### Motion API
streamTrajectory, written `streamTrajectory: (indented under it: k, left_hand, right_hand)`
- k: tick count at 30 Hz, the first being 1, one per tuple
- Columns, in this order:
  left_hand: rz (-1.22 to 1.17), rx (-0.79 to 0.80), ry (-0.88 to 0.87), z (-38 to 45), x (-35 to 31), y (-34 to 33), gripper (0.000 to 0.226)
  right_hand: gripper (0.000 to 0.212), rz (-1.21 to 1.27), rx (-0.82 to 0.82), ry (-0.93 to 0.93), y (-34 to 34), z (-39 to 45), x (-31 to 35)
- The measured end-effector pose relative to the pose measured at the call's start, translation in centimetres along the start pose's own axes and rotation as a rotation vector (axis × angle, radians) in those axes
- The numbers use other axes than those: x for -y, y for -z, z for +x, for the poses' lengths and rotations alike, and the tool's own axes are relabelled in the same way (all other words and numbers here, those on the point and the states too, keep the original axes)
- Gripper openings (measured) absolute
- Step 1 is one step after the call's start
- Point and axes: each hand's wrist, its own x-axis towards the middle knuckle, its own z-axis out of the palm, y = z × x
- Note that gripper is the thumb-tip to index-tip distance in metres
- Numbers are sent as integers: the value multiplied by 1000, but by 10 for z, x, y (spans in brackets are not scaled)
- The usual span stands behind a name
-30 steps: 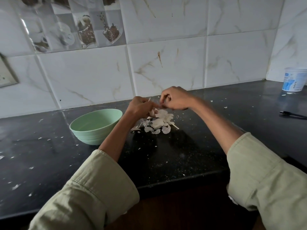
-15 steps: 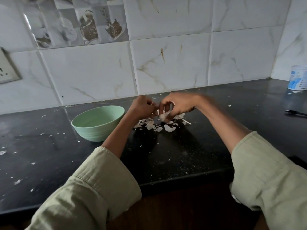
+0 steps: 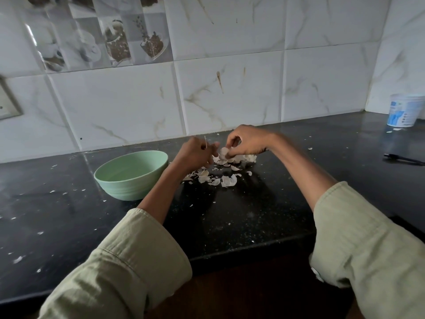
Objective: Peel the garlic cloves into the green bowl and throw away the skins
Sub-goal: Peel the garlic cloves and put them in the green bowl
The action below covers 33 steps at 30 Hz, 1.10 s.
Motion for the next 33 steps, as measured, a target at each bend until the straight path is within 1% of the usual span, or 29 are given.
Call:
streamTrajectory:
  k: [3,6,8,10,12,13,15,16,18,20,21,23,26,29,31,33]
  left_hand:
    - [-160,58,7,-3,-4,2,39]
    - [-318,101,26,-5,-7,3,29]
    - [-417,100,65,-3,-6,4,29]
    - [-526,84,99,-1,-4,6,37]
    - [-632,70,115,-1,-4,5,45]
    - [-680,64,121,-2,-5,5,44]
    - [-762,59,131,-4,-8,5,33]
    - [-790,62,133,-4,-8,6,28]
    - [-833,69,128,-4,-10,8,24]
    - [-857,90,129,-4,-12,9,19]
    - [-859,109,134,-4,-13,9,15]
    - [-852,144,150,-6,-13,8,13]
    - [-849,163,172,-7,-12,9,24]
    - [-880,145,191,-5,-8,14,24]
    - [-904,131,206,-4,-3,18,24]
    - [-909,143,206,-4,2,19,27]
  right_hand:
    - [32,112,-89,-17,4,-1,1]
    - [35,248,-88,-30,3,-3,3]
    - [34,301,-76,-31,4,-3,3]
    - [31,318,-50,-29,4,-2,2]
    - [33,311,-22,-20,4,0,2]
    - [33,298,-15,-9,3,1,3]
    - [29,221,-22,25,2,2,3]
    - [30,184,-33,40,2,1,4]
    - [41,197,-55,57,0,2,6]
    - [61,221,-84,61,0,3,10]
    - [65,217,-93,63,0,3,11]
    - [62,222,-75,73,-1,2,10]
    - [62,241,-27,85,-5,2,8]
    - [64,320,-78,134,-13,2,10]
    - [57,378,-128,170,-20,4,11]
    - [46,361,-147,159,-23,4,12]
